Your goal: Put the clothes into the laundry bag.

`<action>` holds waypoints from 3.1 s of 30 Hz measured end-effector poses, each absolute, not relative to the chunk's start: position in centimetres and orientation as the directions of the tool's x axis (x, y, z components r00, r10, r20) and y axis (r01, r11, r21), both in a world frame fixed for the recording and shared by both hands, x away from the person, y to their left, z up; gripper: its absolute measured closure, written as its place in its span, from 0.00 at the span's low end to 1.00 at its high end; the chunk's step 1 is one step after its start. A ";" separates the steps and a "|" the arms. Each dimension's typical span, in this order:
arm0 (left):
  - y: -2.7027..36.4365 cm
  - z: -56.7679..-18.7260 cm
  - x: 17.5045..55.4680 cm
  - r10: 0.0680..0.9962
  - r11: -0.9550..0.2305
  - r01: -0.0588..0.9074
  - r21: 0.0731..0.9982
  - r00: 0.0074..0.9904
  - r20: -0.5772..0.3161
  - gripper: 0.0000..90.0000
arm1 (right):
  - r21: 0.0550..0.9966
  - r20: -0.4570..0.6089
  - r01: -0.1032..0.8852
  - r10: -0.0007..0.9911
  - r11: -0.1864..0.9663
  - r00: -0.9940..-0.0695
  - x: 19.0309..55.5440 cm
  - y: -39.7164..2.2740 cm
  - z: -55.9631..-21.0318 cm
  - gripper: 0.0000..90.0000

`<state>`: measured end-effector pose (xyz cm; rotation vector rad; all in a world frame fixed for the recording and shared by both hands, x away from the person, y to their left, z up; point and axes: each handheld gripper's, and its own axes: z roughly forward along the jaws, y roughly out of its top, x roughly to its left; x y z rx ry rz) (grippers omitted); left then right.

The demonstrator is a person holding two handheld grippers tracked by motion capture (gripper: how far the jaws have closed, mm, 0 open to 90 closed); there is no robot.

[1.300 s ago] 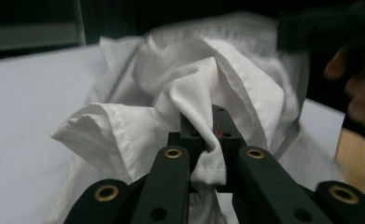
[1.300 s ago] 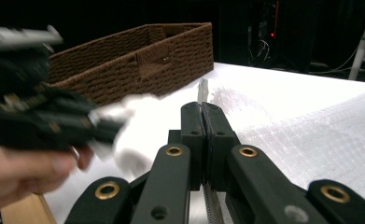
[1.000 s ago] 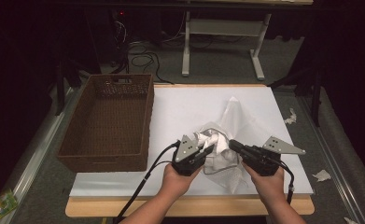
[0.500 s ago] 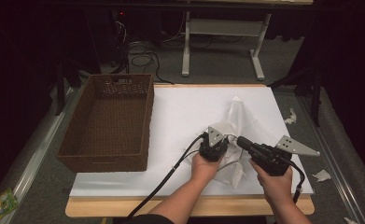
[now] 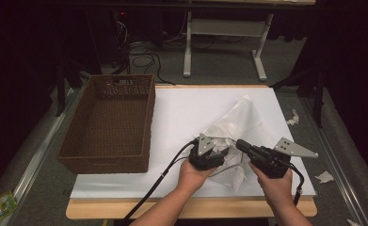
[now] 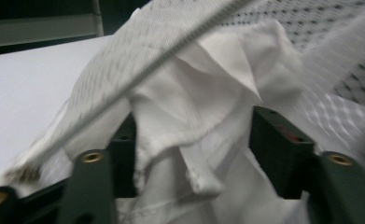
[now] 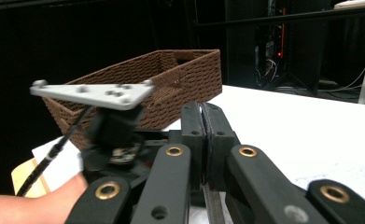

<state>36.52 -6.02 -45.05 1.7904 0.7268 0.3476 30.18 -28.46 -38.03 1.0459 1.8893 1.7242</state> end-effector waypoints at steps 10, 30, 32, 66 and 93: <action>-6.9 -47.9 36.4 0.576 -0.403 0.375 0.835 0.813 -0.087 0.65 | 0.963 0.191 0.268 0.728 -0.010 -0.658 30.1 -28.0 -38.1 1.00; -12.1 -46.8 39.7 0.699 -0.191 0.329 0.925 0.707 -0.107 0.94 | 0.960 0.241 0.267 0.720 -0.080 -0.651 29.9 -28.9 -38.1 1.00; -12.2 -46.8 39.9 0.699 -0.192 0.337 0.922 0.707 -0.113 0.93 | 0.960 0.245 0.264 0.718 -0.088 -0.651 29.9 -29.2 -38.0 1.00; -8.9 -46.1 38.0 0.648 -0.251 0.411 0.876 0.744 -0.164 0.97 | 0.957 0.231 0.284 0.735 -0.055 -0.637 30.1 -29.0 -38.7 1.00; -3.1 -44.8 40.4 0.714 -0.365 0.405 0.838 0.700 -0.027 0.85 | 0.950 0.235 0.309 0.729 -0.034 -0.643 30.0 -28.8 -39.4 1.00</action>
